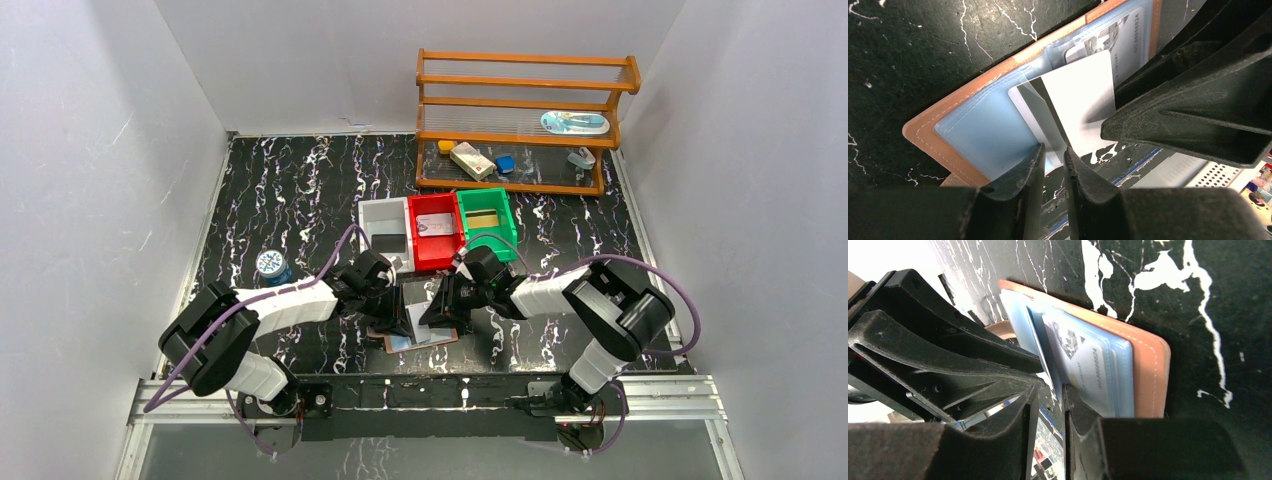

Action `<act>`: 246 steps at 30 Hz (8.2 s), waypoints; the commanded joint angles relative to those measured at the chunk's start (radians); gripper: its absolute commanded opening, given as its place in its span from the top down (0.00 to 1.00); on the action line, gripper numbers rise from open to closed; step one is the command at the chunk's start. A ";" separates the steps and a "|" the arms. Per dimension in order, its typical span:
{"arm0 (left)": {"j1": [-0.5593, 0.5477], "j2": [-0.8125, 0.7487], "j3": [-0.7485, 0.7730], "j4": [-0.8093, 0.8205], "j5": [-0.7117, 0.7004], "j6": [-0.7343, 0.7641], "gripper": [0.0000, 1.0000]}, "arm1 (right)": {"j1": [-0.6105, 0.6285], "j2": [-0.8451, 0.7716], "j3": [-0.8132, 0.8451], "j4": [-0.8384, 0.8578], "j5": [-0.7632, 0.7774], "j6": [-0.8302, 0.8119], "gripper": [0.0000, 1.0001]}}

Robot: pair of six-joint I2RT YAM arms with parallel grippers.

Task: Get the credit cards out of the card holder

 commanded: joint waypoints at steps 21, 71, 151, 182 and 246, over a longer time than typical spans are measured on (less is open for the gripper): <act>-0.004 -0.039 -0.030 -0.069 -0.027 0.016 0.80 | 0.042 0.010 0.001 0.094 0.017 -0.004 0.88; -0.005 -0.509 0.030 -0.308 -0.382 -0.023 0.14 | 0.040 -0.259 0.416 -0.366 0.759 -1.325 1.00; -0.005 -0.561 0.030 -0.406 -0.430 -0.071 0.12 | -0.072 0.221 0.780 -0.488 0.524 -1.965 0.54; -0.005 -0.533 0.025 -0.386 -0.421 -0.071 0.12 | -0.079 0.402 1.003 -0.797 0.585 -0.731 0.63; -0.003 -0.584 -0.027 -0.175 -0.303 -0.076 0.02 | -0.073 -0.405 0.143 -0.287 0.261 -0.212 0.17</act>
